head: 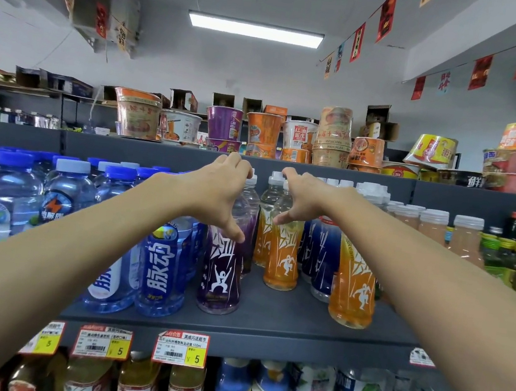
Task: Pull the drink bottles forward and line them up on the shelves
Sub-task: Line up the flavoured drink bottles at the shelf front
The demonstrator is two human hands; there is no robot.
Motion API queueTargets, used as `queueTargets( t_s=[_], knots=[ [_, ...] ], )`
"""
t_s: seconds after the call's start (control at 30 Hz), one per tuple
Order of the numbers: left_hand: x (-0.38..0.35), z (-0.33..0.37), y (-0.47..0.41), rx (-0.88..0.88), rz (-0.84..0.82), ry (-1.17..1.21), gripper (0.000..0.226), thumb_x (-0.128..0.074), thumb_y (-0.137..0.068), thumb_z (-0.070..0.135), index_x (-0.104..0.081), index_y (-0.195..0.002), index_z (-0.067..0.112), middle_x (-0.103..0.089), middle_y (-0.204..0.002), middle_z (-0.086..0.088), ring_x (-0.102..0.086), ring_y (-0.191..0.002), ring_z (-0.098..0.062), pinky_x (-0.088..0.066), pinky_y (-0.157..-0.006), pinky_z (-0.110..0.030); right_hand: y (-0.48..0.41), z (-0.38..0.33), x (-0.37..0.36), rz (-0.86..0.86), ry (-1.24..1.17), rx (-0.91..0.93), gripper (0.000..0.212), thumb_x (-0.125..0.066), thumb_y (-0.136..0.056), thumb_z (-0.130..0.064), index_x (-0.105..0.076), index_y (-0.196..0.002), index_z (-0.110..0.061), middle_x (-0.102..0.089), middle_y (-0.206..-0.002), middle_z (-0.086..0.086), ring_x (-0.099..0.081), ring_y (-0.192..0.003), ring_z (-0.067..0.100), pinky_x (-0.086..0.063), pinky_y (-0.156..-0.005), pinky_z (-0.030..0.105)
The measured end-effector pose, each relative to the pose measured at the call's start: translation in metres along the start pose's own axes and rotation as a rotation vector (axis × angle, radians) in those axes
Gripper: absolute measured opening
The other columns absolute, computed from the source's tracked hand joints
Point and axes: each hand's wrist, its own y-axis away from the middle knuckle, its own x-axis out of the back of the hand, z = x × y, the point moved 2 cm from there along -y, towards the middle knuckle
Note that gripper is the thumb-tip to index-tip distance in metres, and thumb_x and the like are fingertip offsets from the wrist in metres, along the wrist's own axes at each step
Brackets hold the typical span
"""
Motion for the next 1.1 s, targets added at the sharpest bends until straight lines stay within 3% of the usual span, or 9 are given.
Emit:
queueTargets(
  t_s=[0.1, 0.2, 0.37, 0.53, 0.73, 0.87, 1.03, 1.1],
  knots=[
    [0.004, -0.004, -0.001, -0.004, -0.040, -0.039, 0.117, -0.085, -0.049, 0.072, -0.036, -0.135, 0.011, -0.037, -0.129, -0.003, -0.037, -0.120, -0.019, -0.043, -0.102, -0.032, -0.003, -0.012, 0.004, 0.166, 0.187, 0.052, 0.119, -0.063, -0.074, -0.081, -0.012, -0.159, -0.015, -0.027, -0.159, 0.022, -0.027, -0.146, 0.041, -0.027, -0.117, 0.057],
    [0.006, -0.008, 0.000, -0.009, -0.043, -0.073, 0.114, -0.083, -0.048, 0.075, -0.041, -0.130, 0.009, -0.040, -0.124, -0.003, -0.038, -0.116, -0.019, -0.045, -0.100, -0.034, -0.012, -0.031, 0.006, 0.308, 0.228, 0.231, 0.094, -0.061, -0.088, -0.061, -0.020, -0.158, -0.015, -0.029, -0.159, 0.018, -0.028, -0.146, 0.036, -0.025, -0.118, 0.054],
    [0.006, -0.009, 0.000, -0.023, -0.020, -0.074, 0.115, -0.084, -0.049, 0.073, -0.038, -0.133, 0.009, -0.039, -0.120, -0.002, -0.038, -0.113, -0.018, -0.045, -0.097, -0.033, -0.033, -0.051, 0.004, 0.176, 0.038, 0.276, 0.084, -0.063, -0.089, -0.044, -0.023, -0.158, -0.019, -0.034, -0.157, 0.011, -0.036, -0.142, 0.033, -0.034, -0.114, 0.052],
    [0.008, -0.011, 0.000, -0.020, -0.050, -0.049, 0.114, -0.086, -0.051, 0.068, -0.037, -0.135, 0.009, -0.038, -0.119, -0.001, -0.038, -0.113, -0.018, -0.045, -0.098, -0.032, -0.048, -0.057, 0.005, 0.018, -0.121, 0.245, 0.068, -0.063, -0.089, -0.040, -0.035, -0.147, -0.018, -0.053, -0.137, 0.012, -0.053, -0.123, 0.032, -0.048, -0.100, 0.051],
    [0.013, -0.015, 0.002, -0.003, -0.095, -0.069, 0.116, -0.085, -0.053, 0.069, -0.036, -0.138, 0.008, -0.040, -0.132, -0.005, -0.039, -0.122, -0.020, -0.043, -0.104, -0.034, -0.053, -0.062, 0.011, 0.089, 0.006, 0.282, 0.047, -0.054, -0.101, -0.043, -0.051, -0.131, -0.006, -0.062, -0.123, 0.012, -0.056, -0.107, 0.027, -0.039, -0.082, 0.033],
    [0.013, -0.014, 0.002, -0.003, -0.096, -0.094, 0.113, -0.085, -0.053, 0.071, -0.038, -0.136, 0.009, -0.041, -0.130, -0.004, -0.041, -0.120, -0.019, -0.043, -0.103, -0.034, -0.050, -0.058, 0.020, 0.105, 0.135, 0.296, 0.054, -0.051, -0.099, -0.055, -0.062, -0.120, -0.006, -0.067, -0.110, 0.010, -0.061, -0.097, 0.026, -0.048, -0.081, 0.035],
    [0.013, -0.013, 0.001, -0.007, -0.098, -0.111, 0.113, -0.084, -0.051, 0.073, -0.039, -0.134, 0.010, -0.042, -0.128, -0.004, -0.042, -0.117, -0.019, -0.045, -0.102, -0.035, -0.048, -0.053, 0.027, -0.012, 0.164, 0.272, 0.068, -0.051, -0.096, -0.061, -0.047, -0.143, -0.011, -0.057, -0.135, 0.008, -0.054, -0.121, 0.027, -0.045, -0.099, 0.039],
    [0.013, -0.012, 0.001, -0.007, -0.100, -0.113, 0.113, -0.084, -0.050, 0.073, -0.039, -0.133, 0.010, -0.042, -0.127, -0.004, -0.042, -0.117, -0.020, -0.046, -0.102, -0.036, -0.048, -0.051, 0.025, 0.014, 0.172, 0.284, 0.065, -0.051, -0.096, -0.061, -0.052, -0.136, -0.010, -0.061, -0.126, 0.008, -0.057, -0.112, 0.025, -0.048, -0.091, 0.037]
  ],
)
